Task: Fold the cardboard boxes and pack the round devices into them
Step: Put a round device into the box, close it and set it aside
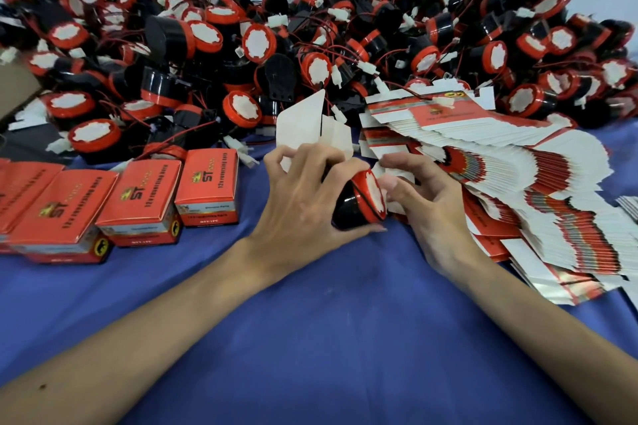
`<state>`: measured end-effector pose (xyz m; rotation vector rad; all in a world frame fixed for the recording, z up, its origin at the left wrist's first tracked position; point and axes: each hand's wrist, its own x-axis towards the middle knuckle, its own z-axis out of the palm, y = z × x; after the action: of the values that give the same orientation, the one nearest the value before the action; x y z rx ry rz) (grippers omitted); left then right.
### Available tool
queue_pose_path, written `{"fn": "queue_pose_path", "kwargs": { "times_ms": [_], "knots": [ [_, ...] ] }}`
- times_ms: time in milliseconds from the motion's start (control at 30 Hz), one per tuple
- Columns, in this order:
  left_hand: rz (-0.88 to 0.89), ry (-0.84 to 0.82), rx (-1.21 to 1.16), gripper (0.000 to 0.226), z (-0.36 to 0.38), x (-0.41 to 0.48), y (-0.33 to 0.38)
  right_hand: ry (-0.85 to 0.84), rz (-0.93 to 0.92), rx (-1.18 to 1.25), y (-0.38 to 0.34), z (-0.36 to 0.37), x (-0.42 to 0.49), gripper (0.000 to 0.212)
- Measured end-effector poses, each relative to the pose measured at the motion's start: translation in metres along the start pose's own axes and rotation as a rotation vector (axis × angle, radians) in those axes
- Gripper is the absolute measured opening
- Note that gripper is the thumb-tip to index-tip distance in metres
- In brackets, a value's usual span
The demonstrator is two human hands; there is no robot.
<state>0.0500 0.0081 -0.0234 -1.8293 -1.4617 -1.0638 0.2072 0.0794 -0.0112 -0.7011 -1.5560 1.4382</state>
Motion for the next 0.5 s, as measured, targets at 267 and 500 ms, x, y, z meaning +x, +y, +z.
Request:
{"fn": "queue_pose_path", "kwargs": {
  "times_ms": [267, 500],
  "knots": [
    [-0.068, 0.129, 0.054, 0.059, 0.001, 0.001, 0.000, -0.201, -0.108, -0.167, -0.009, 0.007, -0.011, 0.025],
    [-0.131, 0.153, 0.081, 0.060, -0.001, 0.002, -0.002, -0.104, -0.357, -0.705, -0.001, 0.009, -0.012, 0.036]
  ]
}}
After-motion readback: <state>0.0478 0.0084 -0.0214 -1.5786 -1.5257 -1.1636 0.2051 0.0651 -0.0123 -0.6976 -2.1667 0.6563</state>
